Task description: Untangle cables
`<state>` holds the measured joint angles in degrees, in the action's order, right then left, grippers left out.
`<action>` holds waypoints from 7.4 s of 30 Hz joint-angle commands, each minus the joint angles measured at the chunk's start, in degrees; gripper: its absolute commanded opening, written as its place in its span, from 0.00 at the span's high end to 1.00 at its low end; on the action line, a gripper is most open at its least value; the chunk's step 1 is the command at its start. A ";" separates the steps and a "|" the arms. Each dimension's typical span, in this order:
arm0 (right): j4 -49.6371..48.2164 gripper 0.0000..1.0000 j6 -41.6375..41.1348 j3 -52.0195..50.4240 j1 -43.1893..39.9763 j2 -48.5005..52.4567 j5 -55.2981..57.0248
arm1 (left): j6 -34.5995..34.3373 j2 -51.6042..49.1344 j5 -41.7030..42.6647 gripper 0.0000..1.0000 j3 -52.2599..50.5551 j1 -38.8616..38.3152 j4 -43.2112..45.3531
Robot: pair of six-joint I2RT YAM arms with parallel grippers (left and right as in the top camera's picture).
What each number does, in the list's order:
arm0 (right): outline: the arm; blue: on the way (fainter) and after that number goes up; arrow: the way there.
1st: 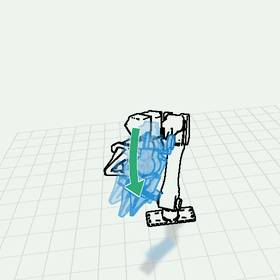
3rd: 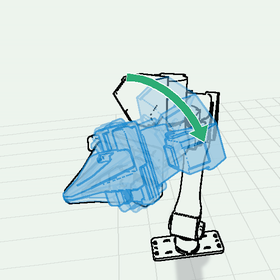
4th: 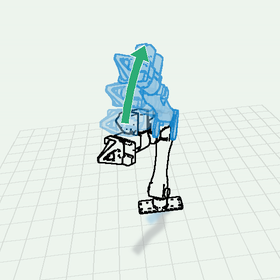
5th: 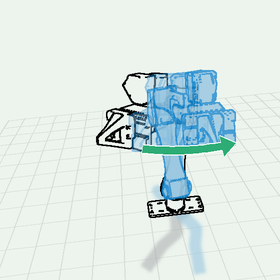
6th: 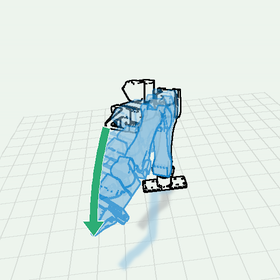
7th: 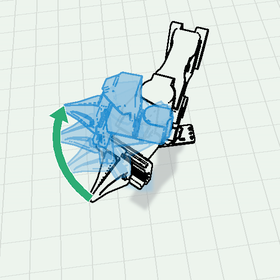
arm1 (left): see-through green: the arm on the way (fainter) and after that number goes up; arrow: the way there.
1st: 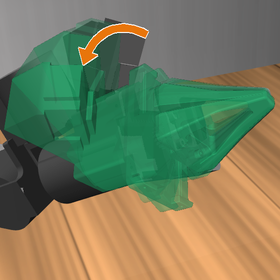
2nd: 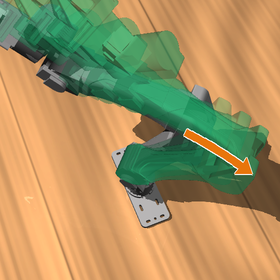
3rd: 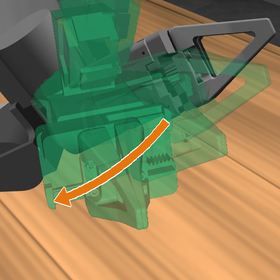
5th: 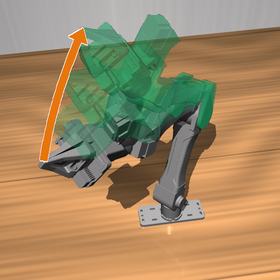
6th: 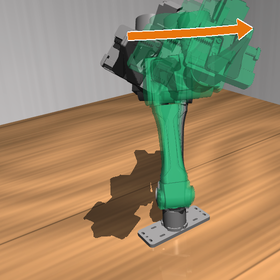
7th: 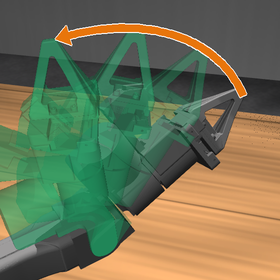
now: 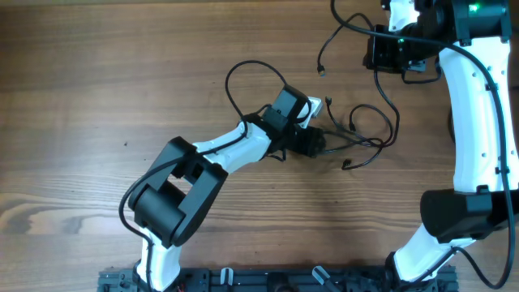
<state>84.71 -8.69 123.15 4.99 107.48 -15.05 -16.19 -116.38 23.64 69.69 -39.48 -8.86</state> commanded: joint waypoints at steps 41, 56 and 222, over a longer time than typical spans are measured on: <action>-14.21 0.96 -9.77 14.36 -37.77 0.00 -5.35 | -21.64 21.77 -41.94 0.96 0.00 20.04 -24.61; -20.61 0.96 -9.57 14.23 -34.25 19.47 -2.95 | -21.81 21.77 -38.18 0.96 -0.04 17.22 -24.65; -87.54 0.00 4.22 -120.39 -4.66 -106.84 9.35 | -21.79 36.87 -15.82 0.00 5.64 40.46 -34.29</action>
<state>-2.96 -4.82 4.93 0.64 2.76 -6.98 -37.91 -79.29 8.36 75.18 0.73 -43.31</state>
